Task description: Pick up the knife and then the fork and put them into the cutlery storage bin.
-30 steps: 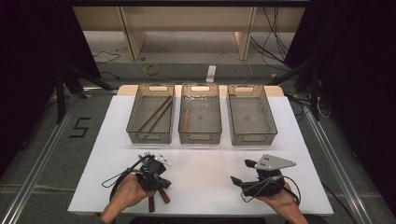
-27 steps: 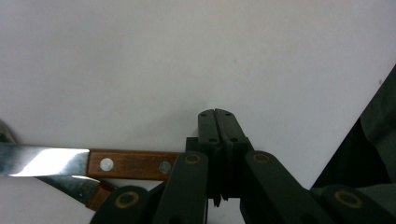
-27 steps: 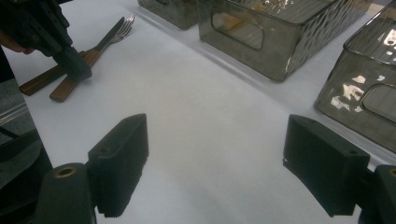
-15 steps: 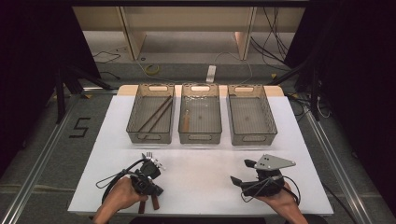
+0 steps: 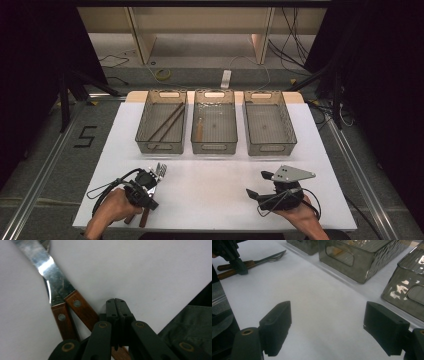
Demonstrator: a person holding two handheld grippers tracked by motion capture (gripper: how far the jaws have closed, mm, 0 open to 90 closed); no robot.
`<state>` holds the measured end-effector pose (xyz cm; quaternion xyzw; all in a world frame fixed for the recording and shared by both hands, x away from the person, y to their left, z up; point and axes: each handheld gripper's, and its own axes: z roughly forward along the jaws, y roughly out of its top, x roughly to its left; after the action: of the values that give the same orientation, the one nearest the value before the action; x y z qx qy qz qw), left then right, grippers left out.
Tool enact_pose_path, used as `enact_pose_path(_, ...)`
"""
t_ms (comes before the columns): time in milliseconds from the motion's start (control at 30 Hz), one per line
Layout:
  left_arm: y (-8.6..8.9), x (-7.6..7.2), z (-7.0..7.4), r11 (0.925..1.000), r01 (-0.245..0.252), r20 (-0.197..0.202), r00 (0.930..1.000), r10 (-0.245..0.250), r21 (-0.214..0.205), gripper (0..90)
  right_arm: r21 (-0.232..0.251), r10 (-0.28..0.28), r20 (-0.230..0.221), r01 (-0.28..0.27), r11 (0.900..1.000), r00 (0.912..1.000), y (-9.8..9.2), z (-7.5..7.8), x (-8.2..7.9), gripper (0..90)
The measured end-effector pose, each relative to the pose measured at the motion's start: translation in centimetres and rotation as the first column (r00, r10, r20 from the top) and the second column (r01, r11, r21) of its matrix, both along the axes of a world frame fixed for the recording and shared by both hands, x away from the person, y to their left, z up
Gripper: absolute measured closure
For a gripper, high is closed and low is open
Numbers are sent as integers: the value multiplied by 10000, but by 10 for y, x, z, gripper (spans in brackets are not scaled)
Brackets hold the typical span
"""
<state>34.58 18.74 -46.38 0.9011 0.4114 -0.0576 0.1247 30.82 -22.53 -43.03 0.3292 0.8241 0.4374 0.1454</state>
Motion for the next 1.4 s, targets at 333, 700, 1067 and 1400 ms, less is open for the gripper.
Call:
enact_pose_path(333,9,3,2,9959,-391,358,9987,362,821,888,1,7,4,-7,10000,10000,0,0,0,230)
enact_pose_path(700,22,10,4,9852,-1010,1054,9906,867,1382,888,56,-29,-15,30,10000,10000,-1,0,1,230)
enact_pose_path(1067,29,10,23,9922,-1144,1374,9847,1068,488,861,75,-35,-8,35,10000,10000,-1,0,0,230)
enact_pose_path(1400,37,8,36,9877,-1560,1370,9787,1531,111,423,90,-34,2,34,10000,10000,-1,0,0,230)
